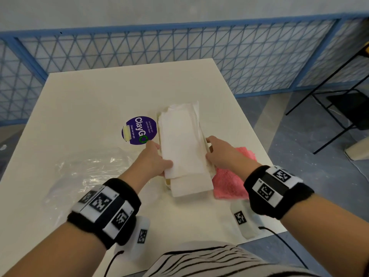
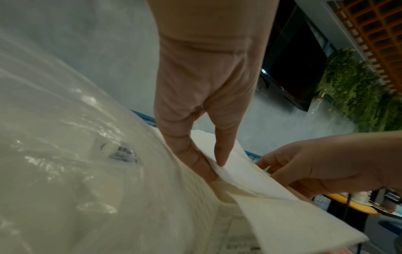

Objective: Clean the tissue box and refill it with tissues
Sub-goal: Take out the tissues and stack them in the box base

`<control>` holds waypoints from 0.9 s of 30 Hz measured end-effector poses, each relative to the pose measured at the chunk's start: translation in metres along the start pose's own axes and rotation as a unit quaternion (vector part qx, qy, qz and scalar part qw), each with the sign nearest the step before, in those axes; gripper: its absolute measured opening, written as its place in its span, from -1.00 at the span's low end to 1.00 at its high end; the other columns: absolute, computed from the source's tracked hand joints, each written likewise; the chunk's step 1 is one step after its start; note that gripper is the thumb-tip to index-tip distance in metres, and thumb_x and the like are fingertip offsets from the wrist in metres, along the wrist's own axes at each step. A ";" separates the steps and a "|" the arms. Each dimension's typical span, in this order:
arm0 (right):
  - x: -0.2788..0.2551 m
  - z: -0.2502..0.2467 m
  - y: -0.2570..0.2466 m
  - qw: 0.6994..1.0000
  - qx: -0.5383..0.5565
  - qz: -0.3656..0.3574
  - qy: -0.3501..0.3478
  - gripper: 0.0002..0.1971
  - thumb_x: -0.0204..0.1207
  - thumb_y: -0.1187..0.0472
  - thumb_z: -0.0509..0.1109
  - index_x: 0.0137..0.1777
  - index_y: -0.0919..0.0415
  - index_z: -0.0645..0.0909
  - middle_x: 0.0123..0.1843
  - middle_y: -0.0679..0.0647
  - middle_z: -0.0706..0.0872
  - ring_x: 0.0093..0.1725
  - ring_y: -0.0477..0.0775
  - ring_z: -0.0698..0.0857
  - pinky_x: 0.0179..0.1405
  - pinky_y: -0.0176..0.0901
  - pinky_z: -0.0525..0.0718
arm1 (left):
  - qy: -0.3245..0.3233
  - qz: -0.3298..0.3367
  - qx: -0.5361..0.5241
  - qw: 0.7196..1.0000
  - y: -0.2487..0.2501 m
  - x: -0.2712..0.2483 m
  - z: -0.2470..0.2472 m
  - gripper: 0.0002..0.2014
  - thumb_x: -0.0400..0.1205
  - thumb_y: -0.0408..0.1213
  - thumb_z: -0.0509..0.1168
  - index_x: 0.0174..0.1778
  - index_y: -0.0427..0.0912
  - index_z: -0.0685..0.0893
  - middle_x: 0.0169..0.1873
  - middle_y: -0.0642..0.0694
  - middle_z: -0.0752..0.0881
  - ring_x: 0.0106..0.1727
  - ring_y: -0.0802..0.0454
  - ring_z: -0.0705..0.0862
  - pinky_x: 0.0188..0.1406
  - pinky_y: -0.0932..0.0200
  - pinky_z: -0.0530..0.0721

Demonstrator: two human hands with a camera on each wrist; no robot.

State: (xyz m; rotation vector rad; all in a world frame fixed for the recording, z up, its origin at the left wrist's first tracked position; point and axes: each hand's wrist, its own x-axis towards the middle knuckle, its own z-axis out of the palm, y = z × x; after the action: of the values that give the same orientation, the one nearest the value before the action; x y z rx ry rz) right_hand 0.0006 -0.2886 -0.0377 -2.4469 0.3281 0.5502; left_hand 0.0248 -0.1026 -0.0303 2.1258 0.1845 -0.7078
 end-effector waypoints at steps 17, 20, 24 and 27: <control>-0.067 0.017 0.011 0.997 -0.054 -0.027 -0.039 -0.41 0.59 0.14 0.28 0.59 -0.07 0.18 -0.27 -0.09 0.60 -0.22 -0.01 0.61 -0.14 -0.12 0.57 | -0.040 -0.007 -0.082 0.996 -0.023 -0.030 0.002 -0.39 0.55 -0.45 0.38 0.31 0.00 0.13 0.21 -0.29 0.58 -0.02 -0.15 0.69 -0.33 0.17 0.74; -0.071 0.016 0.009 0.998 -0.021 -0.040 -0.034 -0.36 0.56 0.17 0.32 0.59 -0.08 0.17 -0.17 -0.03 0.74 -0.16 -0.01 0.68 -0.10 -0.17 0.64 | -0.064 -0.023 -0.215 0.974 -0.020 -0.029 0.002 -0.50 0.60 -0.56 0.28 0.35 -0.06 0.30 0.09 -0.32 0.63 -0.18 -0.04 0.66 -0.35 0.21 0.75; -0.078 0.018 0.007 0.996 -0.043 -0.057 -0.046 -0.39 0.56 0.15 0.36 0.56 -0.04 0.20 -0.11 -0.03 0.70 -0.14 -0.02 0.65 -0.07 -0.12 0.65 | -0.062 -0.075 -0.363 0.927 -0.011 -0.028 -0.006 -0.63 0.67 -0.61 0.11 0.37 -0.31 0.51 -0.23 -0.20 0.62 -0.31 0.06 0.62 -0.48 0.36 0.70; -0.087 0.016 0.008 0.988 -0.111 -0.099 -0.033 -0.43 0.45 0.00 0.48 0.39 0.00 0.32 -0.06 -0.12 0.60 -0.02 -0.02 0.60 -0.10 -0.17 0.58 | -0.064 -0.064 -0.352 0.932 -0.014 -0.030 -0.007 -0.64 0.68 -0.55 0.17 0.41 -0.33 0.48 -0.09 -0.24 0.64 -0.25 0.05 0.65 -0.42 0.35 0.74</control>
State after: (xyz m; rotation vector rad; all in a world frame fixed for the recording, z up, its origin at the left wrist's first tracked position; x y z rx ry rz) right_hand -0.0841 -0.2756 -0.0137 -2.6293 -0.0062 0.6064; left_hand -0.0019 -0.0854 -0.0202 1.3864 0.4387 -0.7181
